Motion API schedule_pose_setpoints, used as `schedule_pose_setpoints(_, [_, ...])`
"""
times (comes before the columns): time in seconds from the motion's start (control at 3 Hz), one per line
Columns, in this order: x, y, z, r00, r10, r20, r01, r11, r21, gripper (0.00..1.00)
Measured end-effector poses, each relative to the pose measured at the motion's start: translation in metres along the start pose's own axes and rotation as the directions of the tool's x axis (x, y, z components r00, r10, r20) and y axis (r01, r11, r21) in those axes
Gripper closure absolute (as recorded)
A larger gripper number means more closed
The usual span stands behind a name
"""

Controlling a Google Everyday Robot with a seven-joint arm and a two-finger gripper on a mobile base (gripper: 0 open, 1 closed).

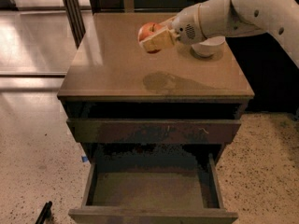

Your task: Place apple into middle drawer

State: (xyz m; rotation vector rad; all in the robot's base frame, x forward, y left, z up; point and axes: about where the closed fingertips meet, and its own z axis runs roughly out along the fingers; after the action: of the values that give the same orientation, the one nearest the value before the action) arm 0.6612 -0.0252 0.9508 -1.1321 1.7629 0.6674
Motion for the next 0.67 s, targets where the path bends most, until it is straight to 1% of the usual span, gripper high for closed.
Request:
schedule_pose_setpoints(0.33, [-0.029,0.049,-0.026,0.991,0.001,0.136,-0.008,0.9986,0.051,1.00])
schedule_pose_setpoints(0.67, [-0.018,0.065,-0.026,0.982,0.053,0.181,-0.067,0.9951,0.072,1.00])
